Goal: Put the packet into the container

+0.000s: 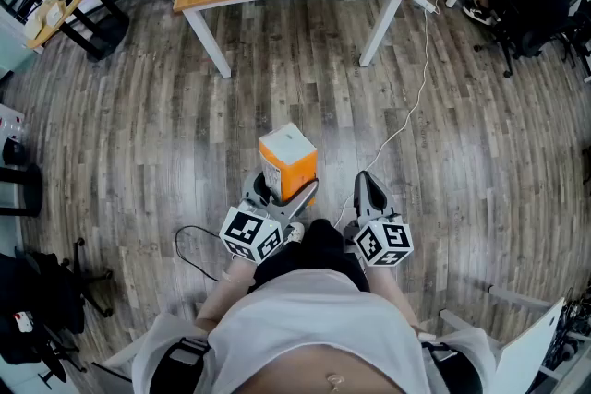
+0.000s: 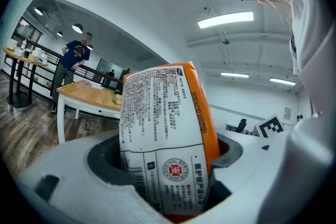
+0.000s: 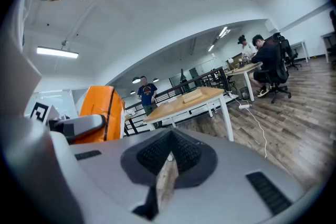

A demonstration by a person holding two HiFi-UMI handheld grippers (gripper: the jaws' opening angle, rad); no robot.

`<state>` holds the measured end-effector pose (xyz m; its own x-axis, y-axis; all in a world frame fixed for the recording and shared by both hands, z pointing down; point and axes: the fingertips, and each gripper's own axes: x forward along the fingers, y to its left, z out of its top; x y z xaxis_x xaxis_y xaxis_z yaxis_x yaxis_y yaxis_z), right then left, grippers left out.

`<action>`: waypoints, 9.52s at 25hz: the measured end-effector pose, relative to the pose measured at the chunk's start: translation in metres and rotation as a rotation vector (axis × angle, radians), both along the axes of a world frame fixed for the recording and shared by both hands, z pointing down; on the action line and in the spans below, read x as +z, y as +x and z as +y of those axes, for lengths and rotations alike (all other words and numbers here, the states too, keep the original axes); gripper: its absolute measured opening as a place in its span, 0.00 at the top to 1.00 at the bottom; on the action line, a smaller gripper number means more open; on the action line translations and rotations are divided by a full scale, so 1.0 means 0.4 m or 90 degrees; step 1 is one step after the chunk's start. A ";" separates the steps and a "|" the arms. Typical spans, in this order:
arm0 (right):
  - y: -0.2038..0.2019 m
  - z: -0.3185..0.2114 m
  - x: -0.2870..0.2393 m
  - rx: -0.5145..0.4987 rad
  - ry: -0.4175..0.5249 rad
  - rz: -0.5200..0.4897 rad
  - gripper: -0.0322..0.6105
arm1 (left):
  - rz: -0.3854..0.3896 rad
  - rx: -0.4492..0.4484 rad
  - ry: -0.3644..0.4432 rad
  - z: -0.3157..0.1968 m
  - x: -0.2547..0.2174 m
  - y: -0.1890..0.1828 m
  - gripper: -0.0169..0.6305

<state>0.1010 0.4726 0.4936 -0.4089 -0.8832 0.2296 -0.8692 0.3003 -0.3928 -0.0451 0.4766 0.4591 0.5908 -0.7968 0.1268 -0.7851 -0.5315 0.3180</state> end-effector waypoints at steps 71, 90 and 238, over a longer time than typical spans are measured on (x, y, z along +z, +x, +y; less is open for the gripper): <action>-0.105 -0.312 -0.239 -0.077 0.154 -0.006 0.93 | -0.046 -0.032 0.057 -0.261 -0.084 -0.010 0.37; -0.052 -0.584 -0.243 -0.111 0.150 -0.021 0.93 | -0.043 -0.072 0.044 -0.539 -0.082 0.057 0.37; -0.004 -1.999 -0.135 0.014 0.059 -0.010 0.93 | -0.475 0.350 -0.015 -2.105 0.064 0.088 0.36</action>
<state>0.0993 -0.3269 0.4396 -0.3916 -0.9093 0.1406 -0.8702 0.3163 -0.3778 -0.0099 -0.3656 0.4849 0.6442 -0.4215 0.6382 -0.4304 -0.8896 -0.1530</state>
